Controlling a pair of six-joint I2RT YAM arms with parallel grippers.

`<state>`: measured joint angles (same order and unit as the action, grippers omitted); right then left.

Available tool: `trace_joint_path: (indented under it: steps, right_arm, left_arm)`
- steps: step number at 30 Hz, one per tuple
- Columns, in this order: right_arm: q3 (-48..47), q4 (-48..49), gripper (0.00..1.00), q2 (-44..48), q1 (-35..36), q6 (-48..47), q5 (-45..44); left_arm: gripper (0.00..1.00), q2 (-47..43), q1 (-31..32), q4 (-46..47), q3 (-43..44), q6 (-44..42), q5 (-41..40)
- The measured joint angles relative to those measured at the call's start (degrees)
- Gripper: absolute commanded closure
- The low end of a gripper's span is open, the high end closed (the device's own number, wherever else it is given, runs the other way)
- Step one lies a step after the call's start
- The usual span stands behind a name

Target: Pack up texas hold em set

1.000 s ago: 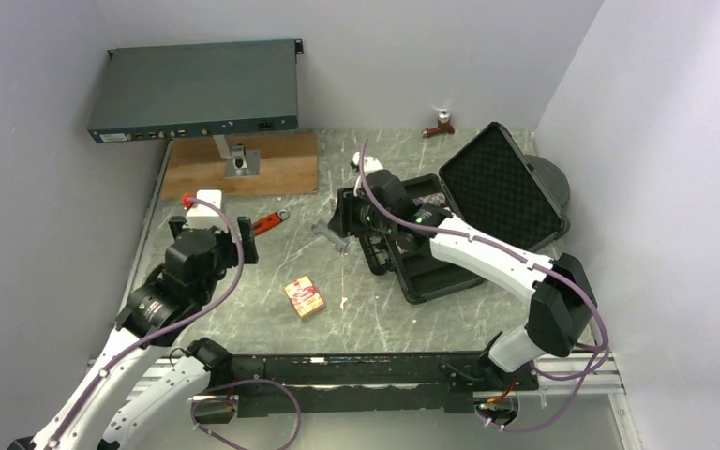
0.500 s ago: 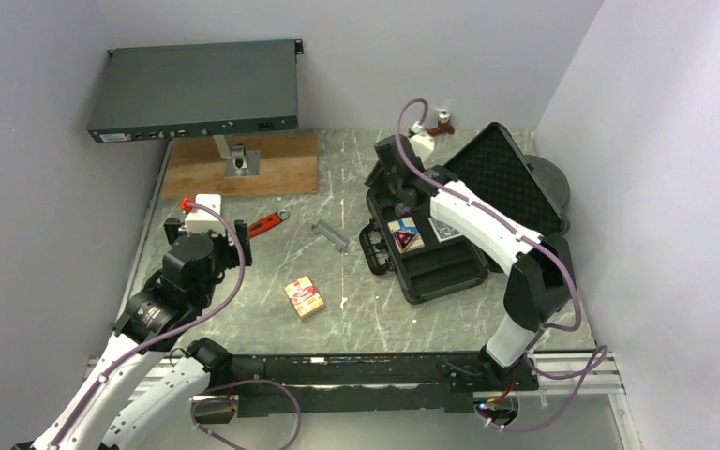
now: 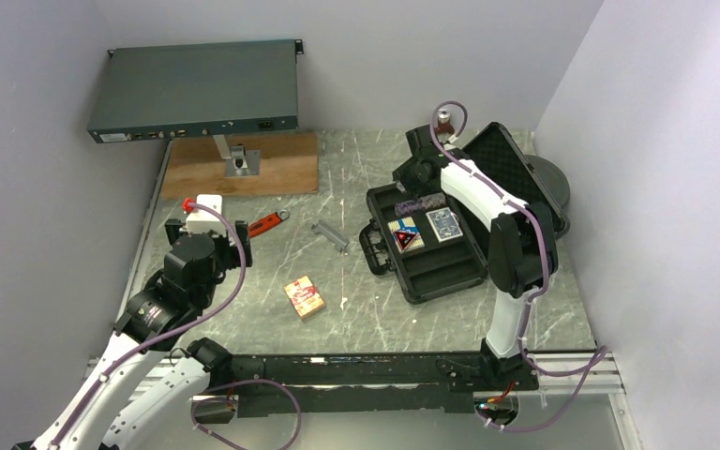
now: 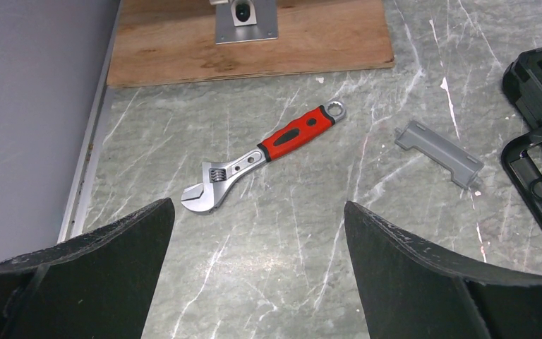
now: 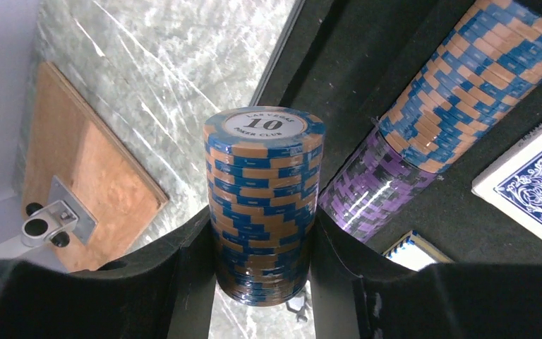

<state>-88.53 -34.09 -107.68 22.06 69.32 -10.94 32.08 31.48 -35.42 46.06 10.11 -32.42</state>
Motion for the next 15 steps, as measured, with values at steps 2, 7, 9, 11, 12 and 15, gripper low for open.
trace_joint_path:
  steps: [2,7,9,11,12,15]
  right_arm:
    - [0.0,-0.02,1.0,-1.09,-1.03,0.74,2.51]
    - [1.6,2.47,1.0,-1.38,-2.93,4.07,5.81]
    - [3.15,4.76,1.0,-1.38,-3.48,5.79,6.49]
    - [4.39,5.7,1.0,-1.38,-4.09,7.06,6.84]
    - [4.96,6.14,1.0,-1.4,-4.39,7.74,7.04]
    - [6.01,7.23,1.0,-1.42,-5.11,9.44,8.07]
  left_arm:
    - [0.04,0.04,0.0,0.0,0.0,-0.02,0.0]
    - [0.04,0.63,-0.02,0.0,0.0,-0.11,0.0]
    - [0.04,1.09,-0.02,-0.02,0.0,-0.22,0.0]
    - [0.04,1.33,0.0,-0.02,0.0,-0.24,0.02]
    - [0.04,1.44,-0.02,0.0,0.0,-0.26,0.02]
    - [0.04,1.55,-0.02,-0.02,0.0,-0.42,0.02]
